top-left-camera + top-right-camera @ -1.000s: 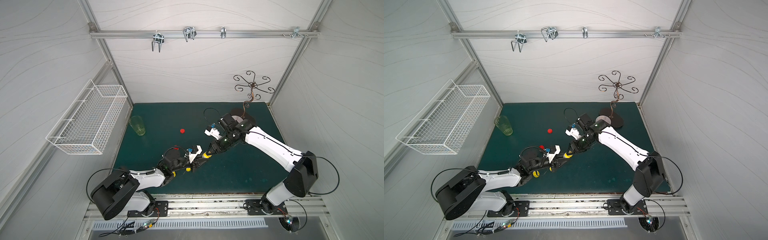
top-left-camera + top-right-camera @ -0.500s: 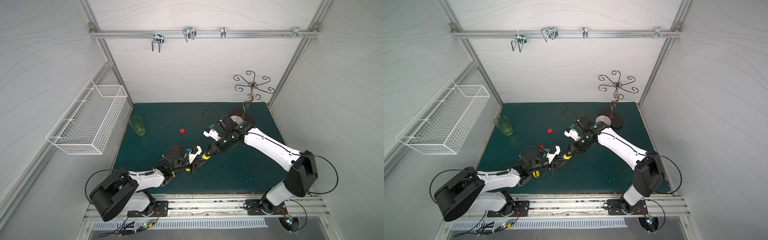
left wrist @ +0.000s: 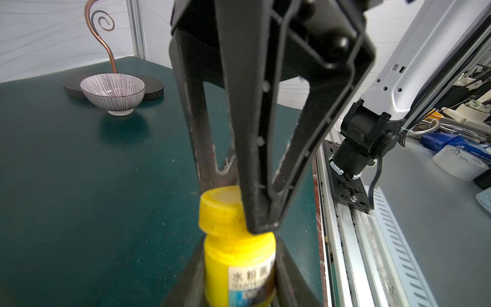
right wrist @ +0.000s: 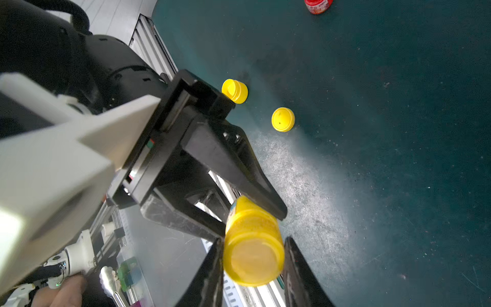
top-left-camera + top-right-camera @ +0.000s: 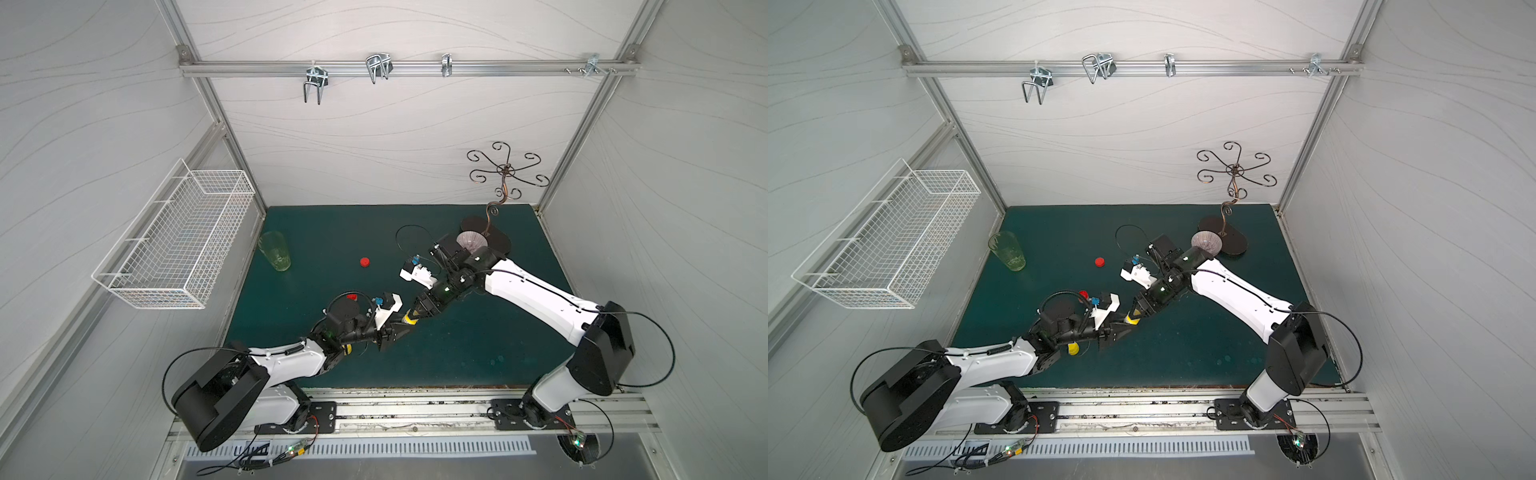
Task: Close the paint jar lid
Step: Close the lid on the paint jar, then screw the lid onto the paint jar.
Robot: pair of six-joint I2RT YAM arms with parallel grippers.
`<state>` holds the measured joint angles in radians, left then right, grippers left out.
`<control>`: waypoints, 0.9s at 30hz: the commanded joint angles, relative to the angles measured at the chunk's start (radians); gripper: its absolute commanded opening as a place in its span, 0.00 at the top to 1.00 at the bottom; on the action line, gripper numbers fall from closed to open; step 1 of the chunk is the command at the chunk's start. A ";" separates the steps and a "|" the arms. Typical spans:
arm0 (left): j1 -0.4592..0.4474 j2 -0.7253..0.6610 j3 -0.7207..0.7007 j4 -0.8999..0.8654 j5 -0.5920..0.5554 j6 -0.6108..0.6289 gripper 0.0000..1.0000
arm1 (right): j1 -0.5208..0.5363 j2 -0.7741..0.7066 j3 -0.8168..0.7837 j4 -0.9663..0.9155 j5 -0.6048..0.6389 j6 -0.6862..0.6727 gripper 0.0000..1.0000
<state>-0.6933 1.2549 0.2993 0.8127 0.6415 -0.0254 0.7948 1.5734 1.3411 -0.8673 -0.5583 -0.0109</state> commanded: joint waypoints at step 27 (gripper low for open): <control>-0.010 -0.111 0.063 0.338 -0.158 0.128 0.87 | 0.087 -0.017 -0.165 0.151 -0.203 -0.017 0.74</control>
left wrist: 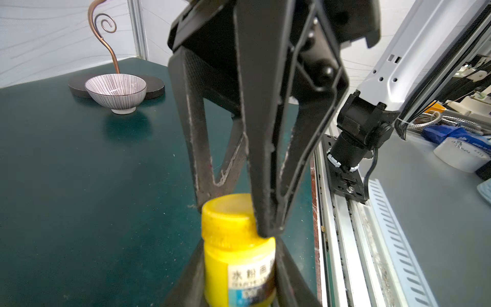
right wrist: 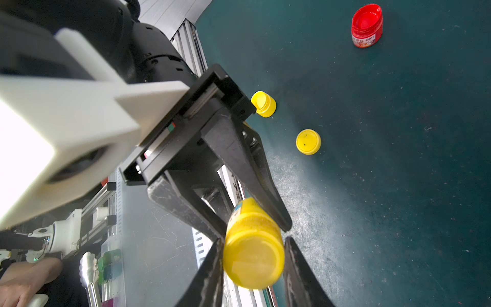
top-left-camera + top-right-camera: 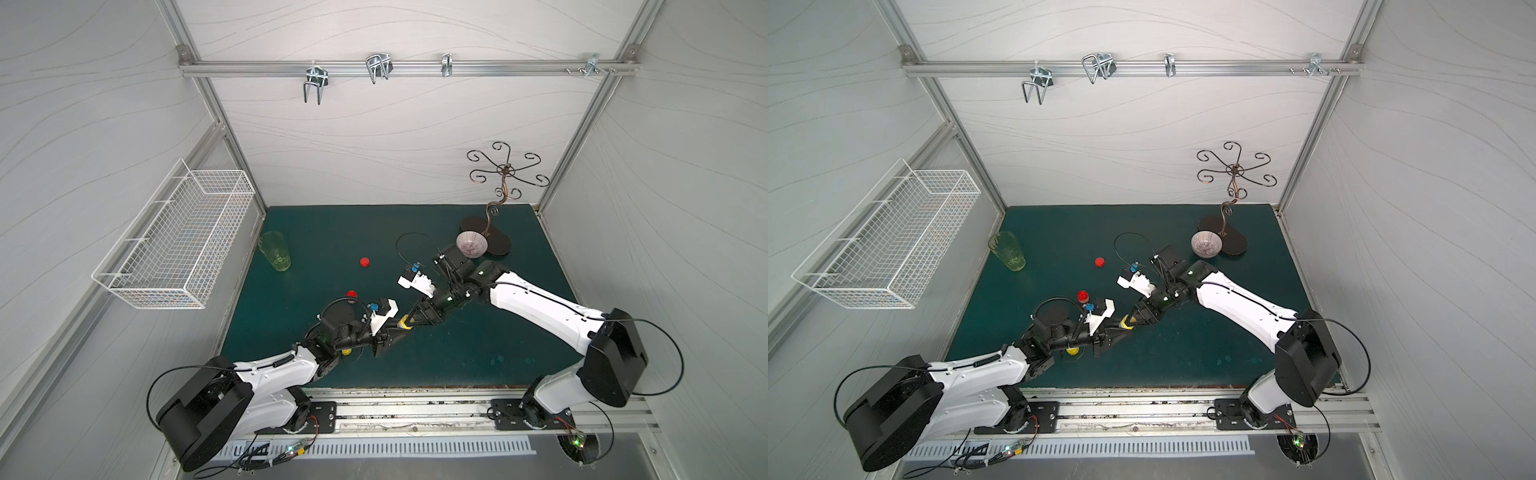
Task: Close the paint jar lid
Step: Screw the lid onto the paint jar.
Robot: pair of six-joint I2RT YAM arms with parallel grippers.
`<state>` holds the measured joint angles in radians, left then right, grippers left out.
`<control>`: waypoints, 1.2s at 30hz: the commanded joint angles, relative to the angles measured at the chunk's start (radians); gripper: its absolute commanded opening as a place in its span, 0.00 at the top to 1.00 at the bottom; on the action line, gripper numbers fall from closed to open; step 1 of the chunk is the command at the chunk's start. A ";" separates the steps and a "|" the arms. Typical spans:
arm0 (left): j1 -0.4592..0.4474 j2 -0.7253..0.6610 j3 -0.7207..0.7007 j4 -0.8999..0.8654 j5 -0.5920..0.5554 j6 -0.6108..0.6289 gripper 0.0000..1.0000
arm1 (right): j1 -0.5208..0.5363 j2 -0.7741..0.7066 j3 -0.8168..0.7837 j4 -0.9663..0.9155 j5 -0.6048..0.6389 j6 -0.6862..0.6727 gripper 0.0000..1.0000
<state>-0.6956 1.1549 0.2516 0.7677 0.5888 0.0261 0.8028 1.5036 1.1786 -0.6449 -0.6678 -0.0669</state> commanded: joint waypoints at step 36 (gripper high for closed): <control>-0.053 0.039 0.057 0.530 -0.435 0.225 0.87 | 0.113 0.146 0.176 -0.046 0.137 0.585 0.54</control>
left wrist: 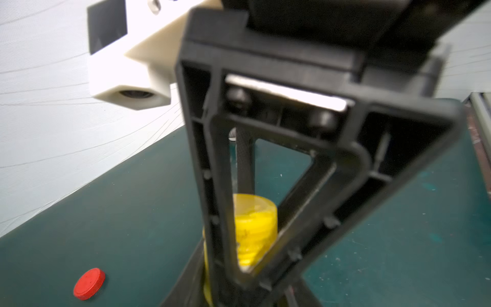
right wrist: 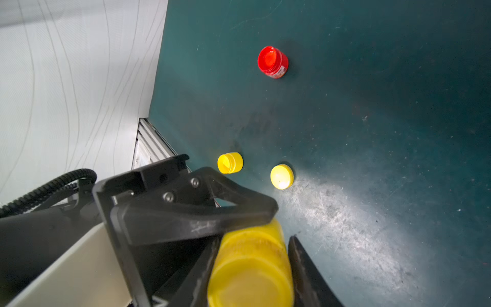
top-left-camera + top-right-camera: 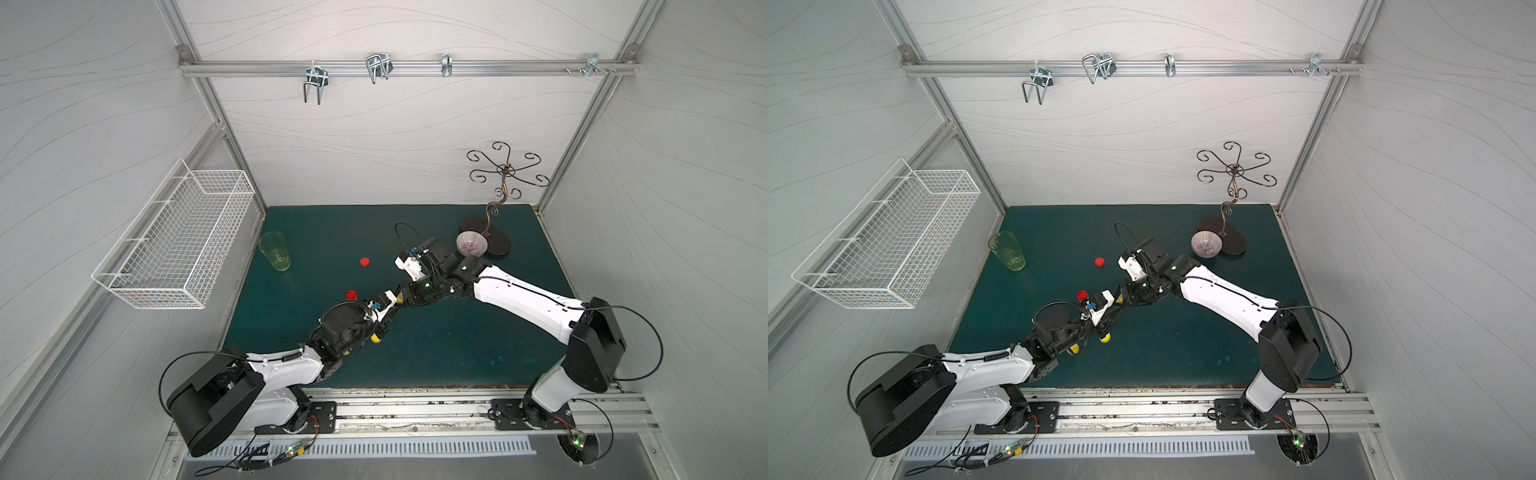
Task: Close the paint jar lid
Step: Screw the lid onto the paint jar.
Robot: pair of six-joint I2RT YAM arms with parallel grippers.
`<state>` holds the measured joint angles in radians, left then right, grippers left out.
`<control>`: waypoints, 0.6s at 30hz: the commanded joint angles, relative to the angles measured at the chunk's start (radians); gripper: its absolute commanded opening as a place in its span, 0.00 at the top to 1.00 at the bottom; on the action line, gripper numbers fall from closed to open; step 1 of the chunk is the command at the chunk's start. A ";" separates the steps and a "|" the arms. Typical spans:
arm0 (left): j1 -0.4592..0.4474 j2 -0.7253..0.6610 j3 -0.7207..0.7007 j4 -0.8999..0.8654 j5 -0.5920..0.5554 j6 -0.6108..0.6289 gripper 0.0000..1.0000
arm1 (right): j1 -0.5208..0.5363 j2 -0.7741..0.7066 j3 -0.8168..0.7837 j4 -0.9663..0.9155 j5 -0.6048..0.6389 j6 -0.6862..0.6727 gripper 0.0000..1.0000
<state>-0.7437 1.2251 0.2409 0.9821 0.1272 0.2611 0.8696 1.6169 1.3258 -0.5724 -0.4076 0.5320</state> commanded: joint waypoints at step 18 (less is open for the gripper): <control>0.058 0.108 0.059 0.359 0.149 -0.168 0.87 | -0.100 -0.050 0.187 -0.387 -0.159 -0.288 0.24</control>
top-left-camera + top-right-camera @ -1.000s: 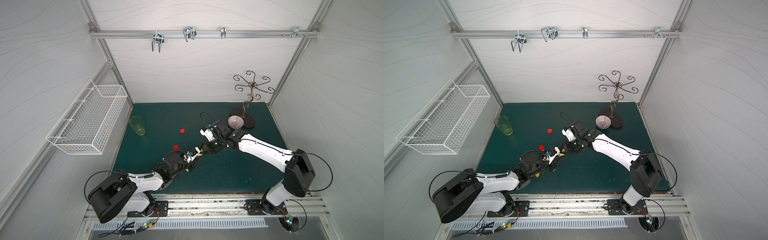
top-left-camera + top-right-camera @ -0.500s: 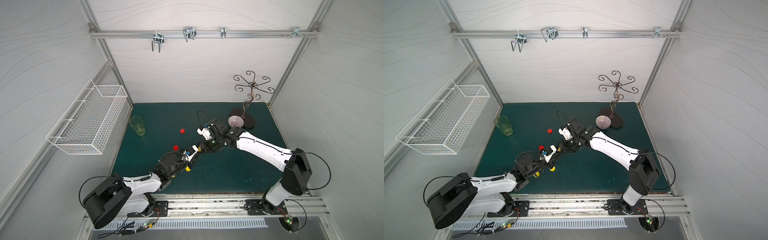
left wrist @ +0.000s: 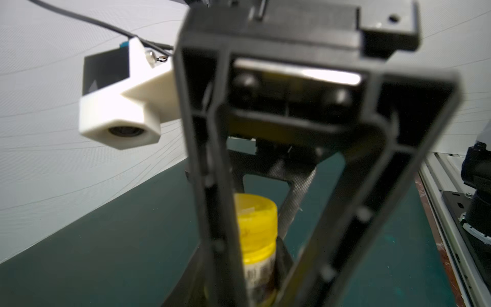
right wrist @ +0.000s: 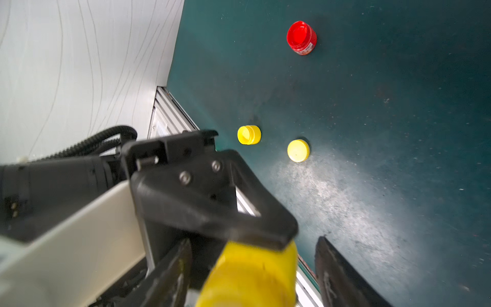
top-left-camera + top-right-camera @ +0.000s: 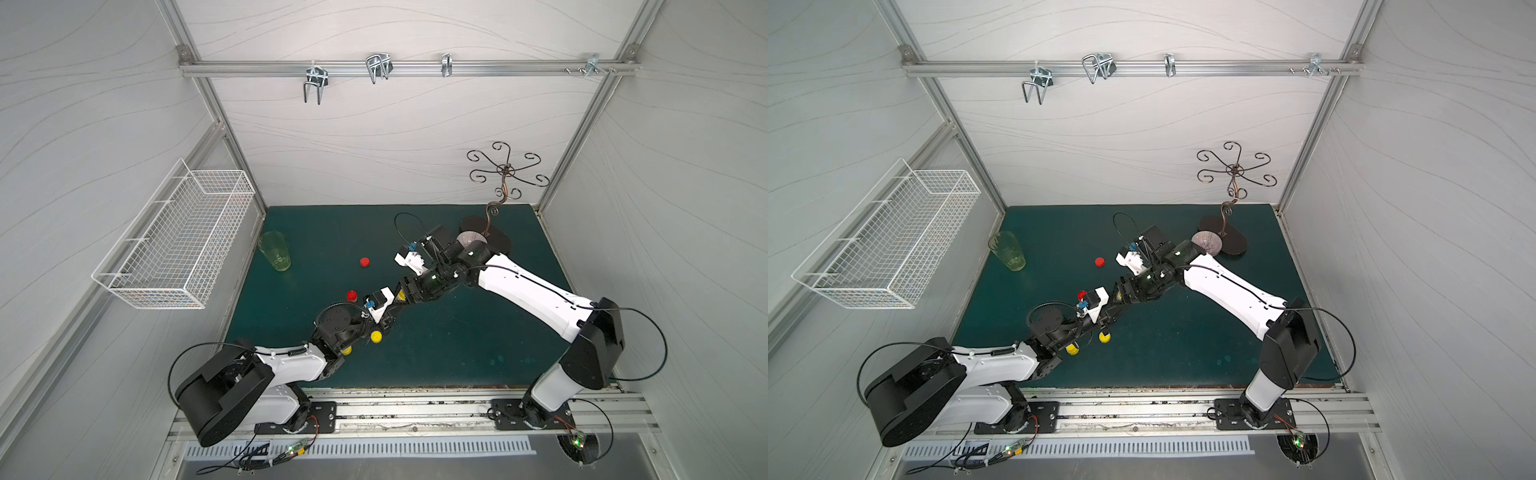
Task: Close the paint jar lid
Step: Screw the lid onto the paint jar.
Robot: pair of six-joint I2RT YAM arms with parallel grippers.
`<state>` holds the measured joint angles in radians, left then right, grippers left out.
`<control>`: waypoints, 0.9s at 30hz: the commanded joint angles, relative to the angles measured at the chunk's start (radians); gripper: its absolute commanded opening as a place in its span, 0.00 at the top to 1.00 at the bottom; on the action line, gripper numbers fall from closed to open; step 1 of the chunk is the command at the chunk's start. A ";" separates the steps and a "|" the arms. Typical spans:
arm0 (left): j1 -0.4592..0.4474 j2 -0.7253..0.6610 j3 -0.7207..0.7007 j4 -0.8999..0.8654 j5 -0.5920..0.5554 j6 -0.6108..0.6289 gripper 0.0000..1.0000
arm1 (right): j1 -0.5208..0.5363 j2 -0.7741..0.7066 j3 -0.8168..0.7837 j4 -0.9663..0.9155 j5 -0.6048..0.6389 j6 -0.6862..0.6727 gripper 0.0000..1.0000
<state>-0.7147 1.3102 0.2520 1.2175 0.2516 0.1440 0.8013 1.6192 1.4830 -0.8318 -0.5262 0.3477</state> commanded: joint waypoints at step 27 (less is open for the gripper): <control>0.173 0.370 0.323 0.194 0.262 -0.163 0.90 | -0.226 0.270 0.550 -0.386 -0.052 -0.902 0.22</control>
<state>-0.5495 1.6634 0.5400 1.3006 0.4808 -0.0090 0.5785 1.8881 1.9881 -1.1599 -0.5350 -0.4469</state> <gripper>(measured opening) 0.329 0.784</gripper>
